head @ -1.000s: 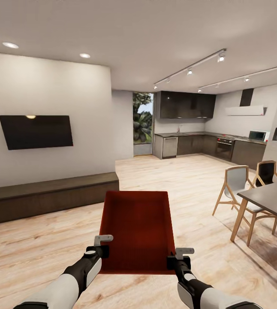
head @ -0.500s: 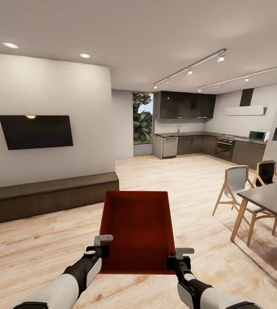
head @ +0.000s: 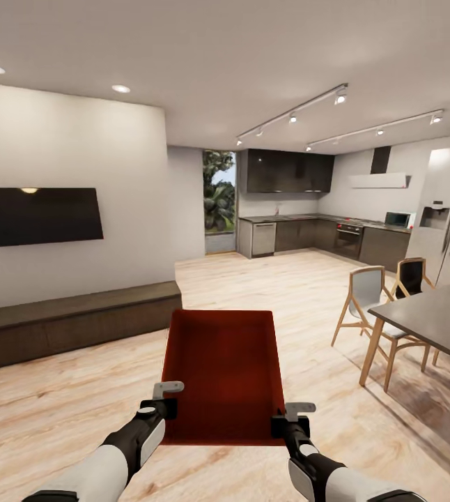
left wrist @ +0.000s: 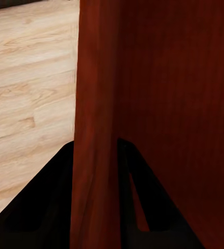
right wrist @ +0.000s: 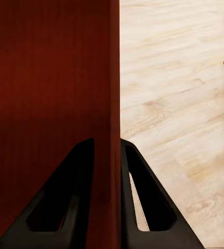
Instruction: Move the two storage containers from the living room to the garage. In the garage, place one container on the floor and stack the other container on top of it (either order is fine).
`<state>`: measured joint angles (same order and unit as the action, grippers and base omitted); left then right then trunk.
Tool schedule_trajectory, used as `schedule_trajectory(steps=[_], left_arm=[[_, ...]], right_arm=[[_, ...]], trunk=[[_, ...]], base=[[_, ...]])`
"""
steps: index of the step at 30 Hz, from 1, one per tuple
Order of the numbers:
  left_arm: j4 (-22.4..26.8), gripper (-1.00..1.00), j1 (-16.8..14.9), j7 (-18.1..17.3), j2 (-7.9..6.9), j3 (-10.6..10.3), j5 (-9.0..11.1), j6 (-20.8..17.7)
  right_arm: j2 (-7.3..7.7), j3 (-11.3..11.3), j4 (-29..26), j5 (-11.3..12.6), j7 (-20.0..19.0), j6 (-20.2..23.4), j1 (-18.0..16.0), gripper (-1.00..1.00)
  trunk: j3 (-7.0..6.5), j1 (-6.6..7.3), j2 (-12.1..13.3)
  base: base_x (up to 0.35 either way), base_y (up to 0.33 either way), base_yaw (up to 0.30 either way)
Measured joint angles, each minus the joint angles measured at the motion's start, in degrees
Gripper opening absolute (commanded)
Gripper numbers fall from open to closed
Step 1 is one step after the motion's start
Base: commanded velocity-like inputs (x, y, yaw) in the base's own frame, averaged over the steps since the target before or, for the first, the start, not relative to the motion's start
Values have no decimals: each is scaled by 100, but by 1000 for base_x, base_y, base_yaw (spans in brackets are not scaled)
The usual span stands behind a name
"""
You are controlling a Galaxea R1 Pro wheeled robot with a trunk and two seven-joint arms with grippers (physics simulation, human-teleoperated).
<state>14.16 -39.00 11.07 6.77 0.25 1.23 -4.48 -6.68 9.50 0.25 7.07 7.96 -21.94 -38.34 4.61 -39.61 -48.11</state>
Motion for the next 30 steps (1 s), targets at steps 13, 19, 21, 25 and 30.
schedule_trajectory(steps=[13,19,21,25,30], left_arm=[[-1,-100,1,-4,3,6,-3,0],[-1,-100,1,-4,3,7,-3,0],[0,-100,1,-4,3,7,-6,-3],[0,-100,1,-6,3,10,-9,-4],[-3,-100,0,-7,4,15,-16,-6]], right_arm=[[8,5,0,13,-21,-3,-1,-100],[9,6,1,14,-24,-3,-1,-100],[8,6,1,15,-22,-3,0,-100],[9,7,2,18,-25,-3,0,-100],[9,11,5,25,-27,-3,0,-100]], trunk=[[-38,0,0],[-60,0,0],[-69,0,0],[-88,0,0],[-115,0,0]], base=[[0,0,-281],[0,0,-281],[0,0,-281],[0,0,-276],[0,0,-264]])
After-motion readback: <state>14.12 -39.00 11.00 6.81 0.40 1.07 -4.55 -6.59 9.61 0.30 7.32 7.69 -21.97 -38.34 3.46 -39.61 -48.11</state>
